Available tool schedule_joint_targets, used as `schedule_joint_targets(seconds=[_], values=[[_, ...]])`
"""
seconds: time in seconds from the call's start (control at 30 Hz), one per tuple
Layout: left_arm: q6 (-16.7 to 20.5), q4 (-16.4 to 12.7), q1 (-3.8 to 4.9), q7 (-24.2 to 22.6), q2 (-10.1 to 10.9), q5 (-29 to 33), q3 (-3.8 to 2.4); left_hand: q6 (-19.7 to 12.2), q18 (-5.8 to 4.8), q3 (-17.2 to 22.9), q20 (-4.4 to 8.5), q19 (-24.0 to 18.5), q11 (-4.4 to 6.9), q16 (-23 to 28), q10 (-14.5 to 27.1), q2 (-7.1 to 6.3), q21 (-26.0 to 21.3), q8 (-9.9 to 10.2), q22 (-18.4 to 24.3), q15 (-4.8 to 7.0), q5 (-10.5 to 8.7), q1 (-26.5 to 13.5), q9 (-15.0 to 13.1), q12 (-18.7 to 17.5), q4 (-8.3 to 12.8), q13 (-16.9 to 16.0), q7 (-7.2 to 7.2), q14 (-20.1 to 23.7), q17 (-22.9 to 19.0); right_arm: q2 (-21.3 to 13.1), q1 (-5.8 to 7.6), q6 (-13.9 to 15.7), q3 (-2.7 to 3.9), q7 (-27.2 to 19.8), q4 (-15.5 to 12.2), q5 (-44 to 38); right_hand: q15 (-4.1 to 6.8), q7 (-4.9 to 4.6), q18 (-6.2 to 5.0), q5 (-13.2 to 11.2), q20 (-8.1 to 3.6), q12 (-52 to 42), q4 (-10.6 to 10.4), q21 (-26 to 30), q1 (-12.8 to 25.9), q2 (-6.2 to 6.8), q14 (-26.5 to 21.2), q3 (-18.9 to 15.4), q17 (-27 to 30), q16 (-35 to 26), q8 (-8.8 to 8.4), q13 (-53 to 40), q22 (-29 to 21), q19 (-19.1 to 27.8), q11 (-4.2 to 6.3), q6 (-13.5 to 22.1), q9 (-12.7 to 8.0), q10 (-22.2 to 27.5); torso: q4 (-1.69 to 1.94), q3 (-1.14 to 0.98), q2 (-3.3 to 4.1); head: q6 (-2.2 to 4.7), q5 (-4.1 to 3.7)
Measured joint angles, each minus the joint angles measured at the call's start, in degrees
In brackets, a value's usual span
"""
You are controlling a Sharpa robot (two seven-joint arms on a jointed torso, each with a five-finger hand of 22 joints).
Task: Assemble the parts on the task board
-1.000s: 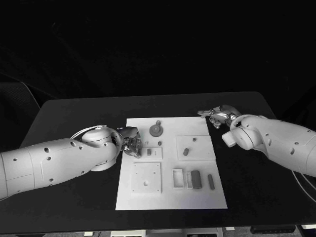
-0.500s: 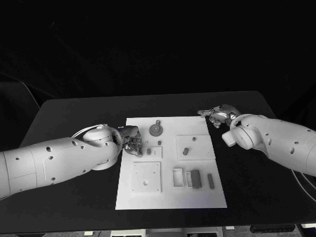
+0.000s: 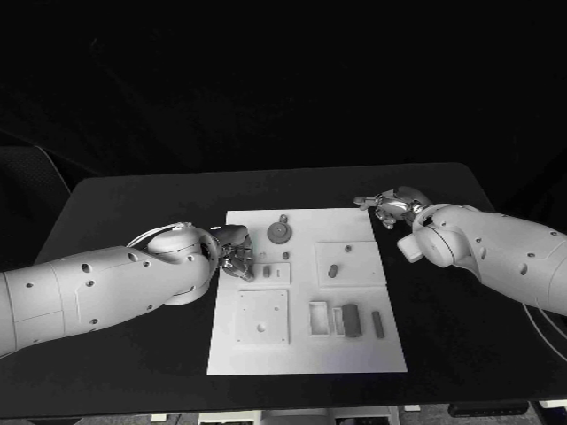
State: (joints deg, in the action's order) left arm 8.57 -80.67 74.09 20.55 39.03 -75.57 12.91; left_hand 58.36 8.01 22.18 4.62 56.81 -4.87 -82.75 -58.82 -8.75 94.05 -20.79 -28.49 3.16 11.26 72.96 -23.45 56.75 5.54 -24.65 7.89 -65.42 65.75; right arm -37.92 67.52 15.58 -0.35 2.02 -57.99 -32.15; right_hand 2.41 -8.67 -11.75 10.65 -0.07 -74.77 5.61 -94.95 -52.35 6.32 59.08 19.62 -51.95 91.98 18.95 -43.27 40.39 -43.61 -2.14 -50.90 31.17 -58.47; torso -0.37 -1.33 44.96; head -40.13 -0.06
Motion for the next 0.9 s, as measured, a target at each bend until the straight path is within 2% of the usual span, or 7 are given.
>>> schedule_joint_targets(seconds=[0.2,0.57,0.9], values=[[0.0,-0.2,-0.02,-0.1,0.4,-0.2,0.02,0.1,0.0,0.1,0.0,0.0,0.07,0.0,0.1,0.03,-0.2,0.2,0.1,0.0,0.0,0.0,-0.1,0.0,0.1,0.0,0.1,0.0,-0.1,0.0,-0.02,0.0,0.0,0.0,0.0,0.0,0.0,-0.03,0.0,0.0,0.0,0.0,0.0,0.0,0.0,0.0,0.0,0.0,0.0,0.0,0.0,0.0,0.0,0.0,0.0,0.0,0.0,0.0,0.0,0.0,0.0,0.0,-0.01],[-0.1,-0.4,-0.02,-0.5,0.7,-0.3,0.0,0.3,0.0,1.5,-0.11,-0.1,0.17,0.0,0.2,1.34,-0.2,0.5,0.3,-0.18,0.01,2.5,-0.2,-0.2,1.0,0.2,-0.1,0.2,-0.3,0.0,-0.1,-0.1,0.0,0.0,0.0,0.0,-0.04,-0.05,0.0,0.0,0.01,0.0,0.0,0.0,0.0,0.0,0.0,0.0,0.0,0.0,0.0,0.0,0.0,0.0,0.0,0.2,0.0,0.0,-0.01,0.02,-0.01,-0.06,-0.13],[-0.4,-0.3,0.03,-0.7,0.6,-0.3,-0.03,0.3,0.0,2.2,-0.21,-0.2,-0.01,0.0,0.4,1.37,-0.2,0.8,0.3,-0.06,0.11,3.8,-0.1,-0.6,1.3,0.3,-0.09,0.4,-0.4,0.0,-0.15,-0.2,0.0,0.0,0.0,0.0,0.09,-0.04,0.0,0.0,0.01,0.0,0.0,0.0,0.0,0.0,0.1,0.0,0.0,0.0,0.0,0.0,0.0,0.0,0.0,0.2,0.0,0.0,0.01,-0.01,-0.01,-0.22,-0.16]])
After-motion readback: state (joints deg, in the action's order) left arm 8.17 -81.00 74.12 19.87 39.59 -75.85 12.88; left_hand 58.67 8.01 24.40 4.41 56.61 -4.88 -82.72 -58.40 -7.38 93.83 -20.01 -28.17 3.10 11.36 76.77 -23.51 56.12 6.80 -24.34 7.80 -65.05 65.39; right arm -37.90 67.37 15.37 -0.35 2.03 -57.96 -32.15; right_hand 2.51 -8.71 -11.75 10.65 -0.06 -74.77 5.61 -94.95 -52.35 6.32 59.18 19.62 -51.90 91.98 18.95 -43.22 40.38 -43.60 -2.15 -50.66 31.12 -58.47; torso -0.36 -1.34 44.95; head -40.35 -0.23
